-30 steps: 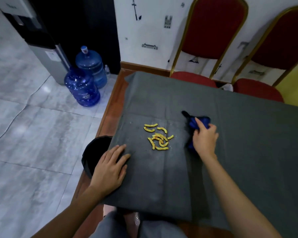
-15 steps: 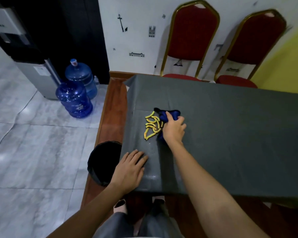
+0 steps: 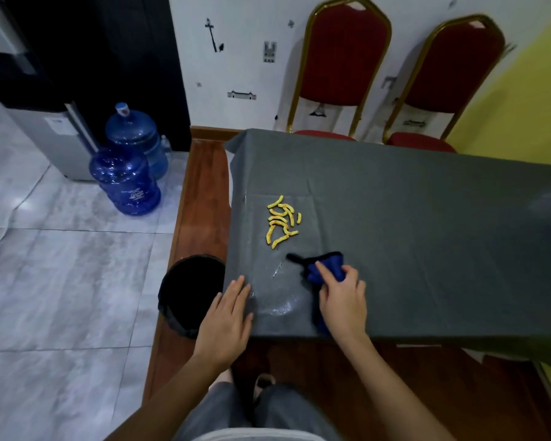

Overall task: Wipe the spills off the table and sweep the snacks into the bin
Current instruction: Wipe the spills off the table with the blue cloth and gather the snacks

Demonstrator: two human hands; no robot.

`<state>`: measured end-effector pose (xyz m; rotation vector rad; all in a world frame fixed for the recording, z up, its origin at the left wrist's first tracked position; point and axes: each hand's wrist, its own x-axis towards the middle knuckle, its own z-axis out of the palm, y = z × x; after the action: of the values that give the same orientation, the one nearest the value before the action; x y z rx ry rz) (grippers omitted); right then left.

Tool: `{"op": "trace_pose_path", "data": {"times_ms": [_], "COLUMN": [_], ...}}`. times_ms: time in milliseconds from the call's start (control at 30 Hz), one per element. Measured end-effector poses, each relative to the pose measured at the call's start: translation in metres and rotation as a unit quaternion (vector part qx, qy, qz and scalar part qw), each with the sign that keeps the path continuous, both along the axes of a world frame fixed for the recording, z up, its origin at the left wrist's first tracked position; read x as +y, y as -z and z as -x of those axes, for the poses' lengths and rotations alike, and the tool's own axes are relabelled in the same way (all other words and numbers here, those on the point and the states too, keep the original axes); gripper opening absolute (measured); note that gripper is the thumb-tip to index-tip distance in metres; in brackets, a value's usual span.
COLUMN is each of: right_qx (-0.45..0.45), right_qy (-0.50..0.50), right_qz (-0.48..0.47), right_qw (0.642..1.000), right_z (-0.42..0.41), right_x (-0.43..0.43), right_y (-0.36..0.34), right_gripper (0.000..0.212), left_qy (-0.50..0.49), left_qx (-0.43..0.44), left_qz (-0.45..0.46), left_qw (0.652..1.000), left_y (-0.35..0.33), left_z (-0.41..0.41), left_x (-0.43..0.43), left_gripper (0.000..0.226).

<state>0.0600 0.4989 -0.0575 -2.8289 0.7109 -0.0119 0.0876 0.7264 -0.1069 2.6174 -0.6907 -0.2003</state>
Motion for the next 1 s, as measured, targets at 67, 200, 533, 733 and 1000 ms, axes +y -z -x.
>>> {"op": "trace_pose_path", "data": {"times_ms": [67, 200, 533, 733, 1000], "right_qx": [-0.007, -0.023, 0.013, 0.011, 0.023], "right_qy": [0.084, 0.007, -0.210, -0.032, -0.020], "right_qz": [0.004, -0.001, -0.043, -0.014, -0.013], "right_qw": [0.996, 1.000, 0.977, 0.999, 0.999], "right_z": [-0.008, -0.014, -0.015, 0.042, 0.044], "right_x": [0.003, 0.037, 0.066, -0.055, -0.028], "right_y": [-0.001, 0.001, 0.003, 0.010, 0.003], "right_gripper": [0.050, 0.056, 0.051, 0.052, 0.053], "left_qy": [-0.019, -0.065, -0.142, -0.158, -0.195], "left_qx": [0.008, 0.039, 0.036, 0.060, 0.007], "left_qz": [0.008, 0.037, 0.029, 0.014, -0.042], "left_qw": [1.000, 0.996, 0.989, 0.986, 0.980], "left_y": [0.001, -0.005, -0.008, -0.011, -0.017], "left_z": [0.009, 0.025, 0.047, 0.054, 0.049], "left_x": [0.003, 0.002, -0.008, -0.017, -0.046], "left_gripper": [0.057, 0.059, 0.061, 0.062, 0.053]}}
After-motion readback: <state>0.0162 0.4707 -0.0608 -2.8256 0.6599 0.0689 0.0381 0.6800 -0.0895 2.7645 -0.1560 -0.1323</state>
